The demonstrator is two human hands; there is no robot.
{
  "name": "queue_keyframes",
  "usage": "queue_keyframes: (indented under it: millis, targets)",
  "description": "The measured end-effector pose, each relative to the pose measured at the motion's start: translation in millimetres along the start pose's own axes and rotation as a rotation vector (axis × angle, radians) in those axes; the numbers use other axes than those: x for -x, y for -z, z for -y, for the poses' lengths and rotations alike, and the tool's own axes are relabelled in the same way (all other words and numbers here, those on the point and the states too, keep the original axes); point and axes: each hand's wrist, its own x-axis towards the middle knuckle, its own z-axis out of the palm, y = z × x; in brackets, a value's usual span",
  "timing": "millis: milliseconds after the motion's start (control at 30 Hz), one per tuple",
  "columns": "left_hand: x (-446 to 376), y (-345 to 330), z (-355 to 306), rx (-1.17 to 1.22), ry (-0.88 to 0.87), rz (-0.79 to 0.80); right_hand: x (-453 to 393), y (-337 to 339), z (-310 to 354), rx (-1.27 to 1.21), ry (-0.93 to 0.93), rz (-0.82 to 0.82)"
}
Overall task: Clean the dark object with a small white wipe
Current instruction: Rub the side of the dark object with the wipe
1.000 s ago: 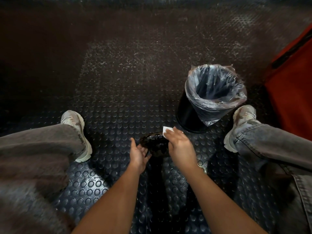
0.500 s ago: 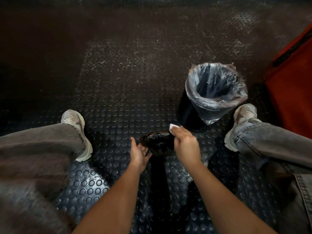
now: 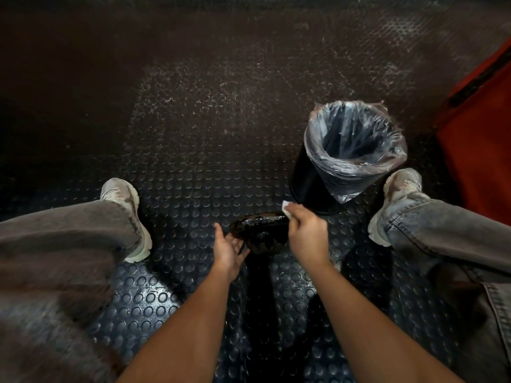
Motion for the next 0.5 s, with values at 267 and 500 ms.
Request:
queue_keyframes:
  millis: [267,500]
  targets:
    - [-3,2,3,-0.029,-0.016,0.018,33,1,-30,0.033,0.041,-0.022]
    - [-9,4,4,-0.006,-0.013,-0.001,-12,8,-4,-0.069,-0.130,-0.004]
